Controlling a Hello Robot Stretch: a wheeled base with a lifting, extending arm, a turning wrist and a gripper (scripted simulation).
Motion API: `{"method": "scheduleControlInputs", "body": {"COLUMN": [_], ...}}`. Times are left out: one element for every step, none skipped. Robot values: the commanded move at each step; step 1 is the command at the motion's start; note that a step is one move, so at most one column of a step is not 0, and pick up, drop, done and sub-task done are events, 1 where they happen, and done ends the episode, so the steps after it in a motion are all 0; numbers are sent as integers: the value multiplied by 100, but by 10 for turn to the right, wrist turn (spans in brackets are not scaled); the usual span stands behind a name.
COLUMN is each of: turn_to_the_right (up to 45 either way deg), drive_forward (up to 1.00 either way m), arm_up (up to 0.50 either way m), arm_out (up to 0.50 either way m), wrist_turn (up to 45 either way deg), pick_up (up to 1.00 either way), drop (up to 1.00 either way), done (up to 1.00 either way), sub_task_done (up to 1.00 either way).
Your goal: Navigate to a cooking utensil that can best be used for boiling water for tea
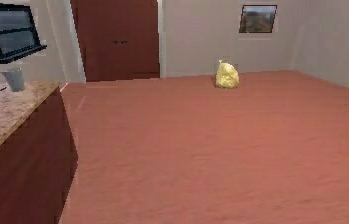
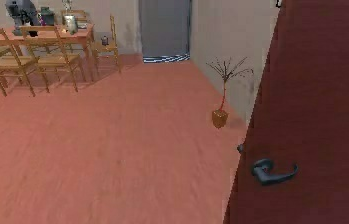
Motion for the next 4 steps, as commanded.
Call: {"method": "scheduleControlInputs", "body": {"turn_to_the_right": [-180, 0, -450, -180], "drive_forward": [0, 80, 0, 0], "arm_up": [0, 0, 0, 0], "arm_out": [0, 0, 0, 0], "wrist_turn": [0, 0, 0, 0], "pick_up": [0, 0, 0, 0], "drop": [0, 0, 0, 0], "done": [0, 0, 0, 0], "sub_task_done": [0, 0, 0, 0]}}
